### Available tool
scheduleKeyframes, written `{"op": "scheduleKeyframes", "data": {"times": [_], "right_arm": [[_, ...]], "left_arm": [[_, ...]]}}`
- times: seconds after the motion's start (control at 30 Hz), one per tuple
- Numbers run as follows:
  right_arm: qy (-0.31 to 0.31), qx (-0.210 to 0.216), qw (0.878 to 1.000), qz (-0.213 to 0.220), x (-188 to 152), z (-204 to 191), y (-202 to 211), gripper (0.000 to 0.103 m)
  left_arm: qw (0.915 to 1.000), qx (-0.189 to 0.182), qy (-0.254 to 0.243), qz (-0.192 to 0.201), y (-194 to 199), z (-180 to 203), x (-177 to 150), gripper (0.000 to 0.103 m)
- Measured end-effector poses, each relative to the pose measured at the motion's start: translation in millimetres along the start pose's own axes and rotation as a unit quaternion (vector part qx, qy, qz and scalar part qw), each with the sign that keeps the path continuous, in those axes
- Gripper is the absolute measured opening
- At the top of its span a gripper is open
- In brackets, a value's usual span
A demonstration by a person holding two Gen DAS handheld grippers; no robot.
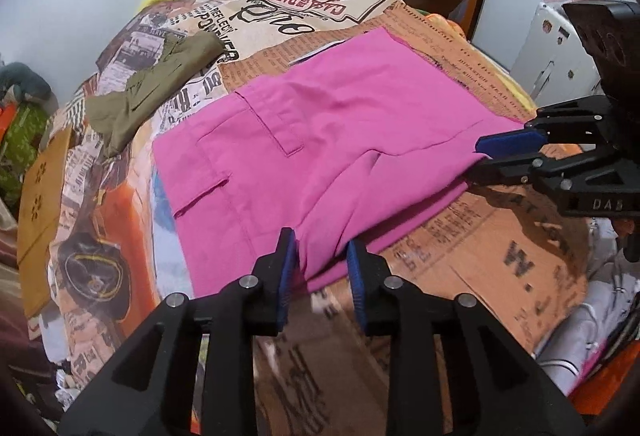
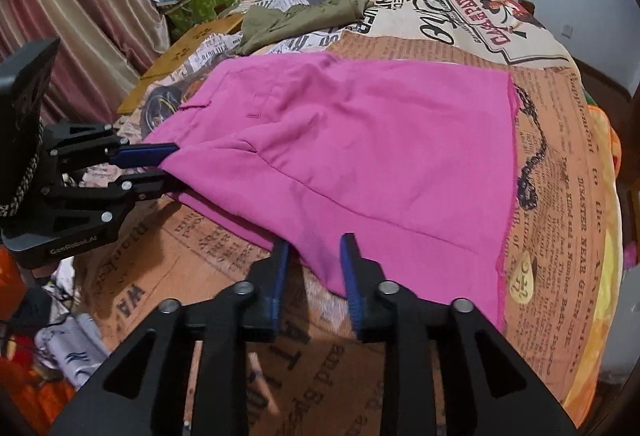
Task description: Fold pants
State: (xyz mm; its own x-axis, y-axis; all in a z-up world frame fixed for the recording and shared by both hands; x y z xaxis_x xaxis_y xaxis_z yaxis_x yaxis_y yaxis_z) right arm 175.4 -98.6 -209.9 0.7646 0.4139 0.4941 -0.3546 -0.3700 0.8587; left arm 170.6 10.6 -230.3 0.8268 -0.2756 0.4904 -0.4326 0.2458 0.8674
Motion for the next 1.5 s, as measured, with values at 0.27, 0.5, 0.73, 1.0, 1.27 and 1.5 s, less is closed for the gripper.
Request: {"op": "scheduleKeyframes", "data": {"times": [0.27,0.5,0.73,1.0,1.27,1.5], "right_arm": [[-0.033,0.027,0.998,0.035,12.7,-0.1,25.0,0.025],[-0.05,0.019,0.998,0.033,28.0,-8.9,4.9,0.025],[-0.035,0.014,0.999,-0.005,11.7,-10.1,-25.8,0.025],[-0.017,-0.05,0.999,0.007,-7.9,13.2,-14.8,0.025],[-0.085,-0.082,0.993,-0.002,-32.4,59.3,-6.3,0.025],[-0.108,-0.094,0.99,-0.009,-43.5,73.5,-7.5,0.029]], "left_arm": [[0.9974,-0.024,0.047,0.05,35.7,-13.6,18.2,0.028],[0.9932,-0.029,0.102,0.049,18.7,-35.7,29.2,0.032],[0.9925,0.002,0.121,0.016,-14.5,-47.6,-2.2,0.032],[0.9907,0.004,0.133,0.031,-5.1,-55.5,-15.8,0.032],[0.9904,0.006,0.134,0.033,0.8,-54.9,-24.6,0.033],[0.9891,0.004,0.141,0.042,3.0,-56.1,-35.9,0.034]]}}
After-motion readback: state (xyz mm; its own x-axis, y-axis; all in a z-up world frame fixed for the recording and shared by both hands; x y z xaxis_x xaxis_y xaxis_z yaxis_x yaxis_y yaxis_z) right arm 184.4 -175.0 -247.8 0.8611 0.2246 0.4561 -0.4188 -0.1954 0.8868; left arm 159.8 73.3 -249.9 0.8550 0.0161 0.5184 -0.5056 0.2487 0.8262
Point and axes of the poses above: each gripper's, at about its wrist camera, not at the fingertips, and y roughly against the way its jaws point, z to its right, x to its top, the point moved 2 cm from there along -y, roughly the way its jaws point, and after that the axes turned 9 degrees about -x, right-handed, at the moved point
